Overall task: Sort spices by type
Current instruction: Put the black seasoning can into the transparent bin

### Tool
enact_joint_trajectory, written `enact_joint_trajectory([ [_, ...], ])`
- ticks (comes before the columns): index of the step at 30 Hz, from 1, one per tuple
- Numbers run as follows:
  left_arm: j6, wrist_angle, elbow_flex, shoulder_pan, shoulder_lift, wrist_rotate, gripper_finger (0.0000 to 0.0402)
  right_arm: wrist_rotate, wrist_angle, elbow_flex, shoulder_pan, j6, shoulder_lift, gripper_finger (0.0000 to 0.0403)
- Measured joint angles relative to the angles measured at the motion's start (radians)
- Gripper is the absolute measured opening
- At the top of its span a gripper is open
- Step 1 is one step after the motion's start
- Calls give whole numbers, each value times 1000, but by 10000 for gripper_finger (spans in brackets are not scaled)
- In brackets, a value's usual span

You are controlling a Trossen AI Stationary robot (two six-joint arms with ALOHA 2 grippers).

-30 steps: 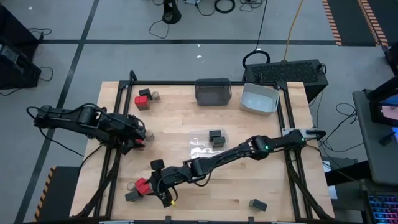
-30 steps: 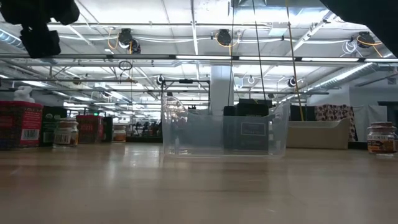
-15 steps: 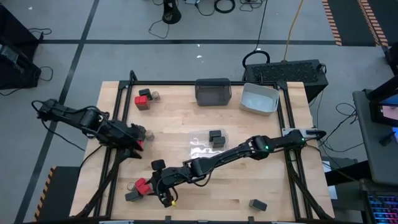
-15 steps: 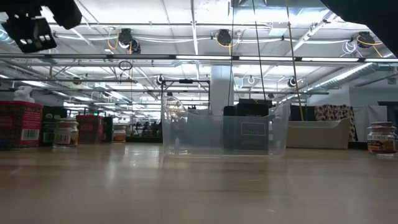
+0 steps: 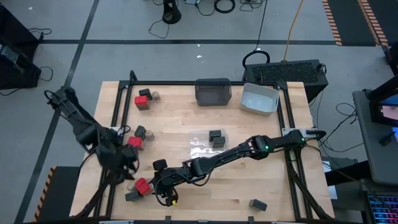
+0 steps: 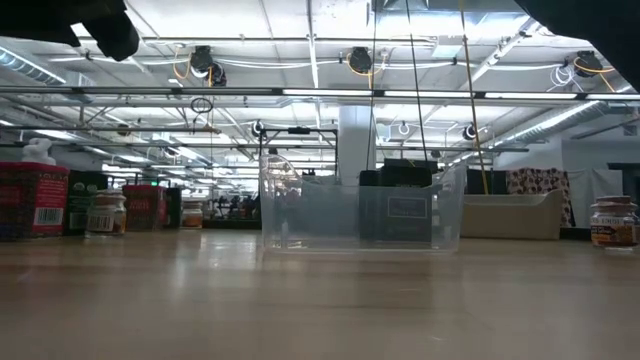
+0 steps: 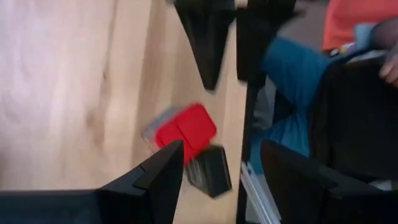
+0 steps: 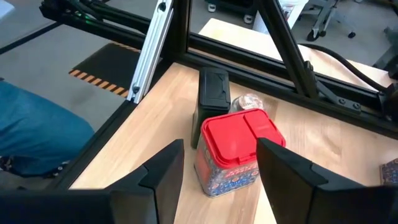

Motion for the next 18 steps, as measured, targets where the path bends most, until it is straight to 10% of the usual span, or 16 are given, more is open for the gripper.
enact_joint_trajectory([
  [18, -361, 4, 43, -246, 335, 24, 217, 1, -5, 0, -13, 21, -2, 183],
])
